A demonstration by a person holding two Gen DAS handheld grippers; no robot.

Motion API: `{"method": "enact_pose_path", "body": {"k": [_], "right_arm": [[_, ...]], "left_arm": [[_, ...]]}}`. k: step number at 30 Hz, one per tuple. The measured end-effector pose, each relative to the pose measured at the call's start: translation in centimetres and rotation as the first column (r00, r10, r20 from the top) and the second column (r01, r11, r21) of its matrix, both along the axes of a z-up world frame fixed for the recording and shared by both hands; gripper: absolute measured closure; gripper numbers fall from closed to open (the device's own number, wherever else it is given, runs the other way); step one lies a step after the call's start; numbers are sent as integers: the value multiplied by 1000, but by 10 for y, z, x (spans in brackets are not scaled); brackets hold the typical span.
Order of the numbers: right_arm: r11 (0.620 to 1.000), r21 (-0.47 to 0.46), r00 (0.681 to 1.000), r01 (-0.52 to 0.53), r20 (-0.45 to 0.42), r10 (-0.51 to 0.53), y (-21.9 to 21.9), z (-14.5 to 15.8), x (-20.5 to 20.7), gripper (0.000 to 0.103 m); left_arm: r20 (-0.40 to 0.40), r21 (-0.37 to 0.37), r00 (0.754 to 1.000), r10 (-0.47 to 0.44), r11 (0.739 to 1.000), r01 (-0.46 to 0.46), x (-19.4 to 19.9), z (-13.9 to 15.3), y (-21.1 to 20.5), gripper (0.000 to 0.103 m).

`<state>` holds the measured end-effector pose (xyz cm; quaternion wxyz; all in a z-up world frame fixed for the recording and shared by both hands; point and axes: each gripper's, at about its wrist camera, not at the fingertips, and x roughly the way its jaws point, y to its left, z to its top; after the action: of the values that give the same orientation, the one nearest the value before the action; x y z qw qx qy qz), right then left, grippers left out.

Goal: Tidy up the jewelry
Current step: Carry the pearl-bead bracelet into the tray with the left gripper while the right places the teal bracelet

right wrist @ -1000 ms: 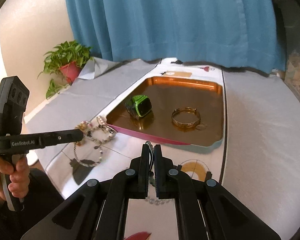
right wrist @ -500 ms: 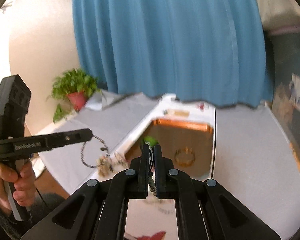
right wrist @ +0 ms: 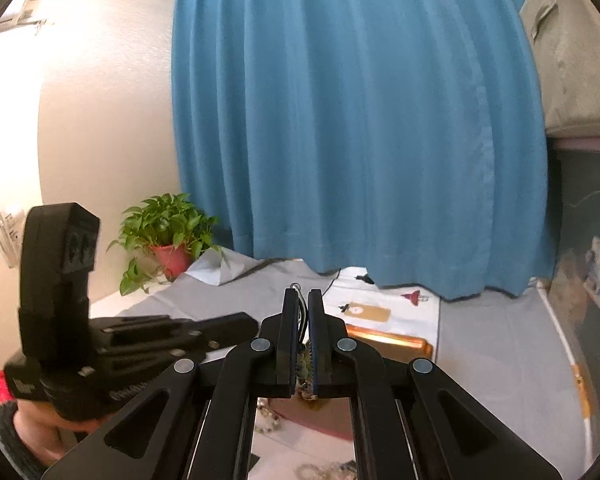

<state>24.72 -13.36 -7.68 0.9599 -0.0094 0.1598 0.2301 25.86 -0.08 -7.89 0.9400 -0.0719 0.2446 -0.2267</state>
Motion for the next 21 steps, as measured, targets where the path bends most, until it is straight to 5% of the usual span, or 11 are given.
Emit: {"method": "enact_pose_path", "body": {"k": [8,13,16,21], "right_arm": [[1000,17,994,-11,-112,13,0,-65,47,98],[1000,19,978,1,-207,3,-13,-114,76,98],[1000,17,964,-11,-264,15,-22,-147,90,98],[999,15,920,-46,-388,48,-30,-199,113,98]], "left_arm": [[-118,-6,993,23,1000,-24,46,-68,2,102],[-255,-53,967,24,998,-39,70,-126,14,102],[-325,-149,945,-13,988,-38,80,-155,26,102],[-385,-98,923,25,993,-68,95,-183,32,102]]}}
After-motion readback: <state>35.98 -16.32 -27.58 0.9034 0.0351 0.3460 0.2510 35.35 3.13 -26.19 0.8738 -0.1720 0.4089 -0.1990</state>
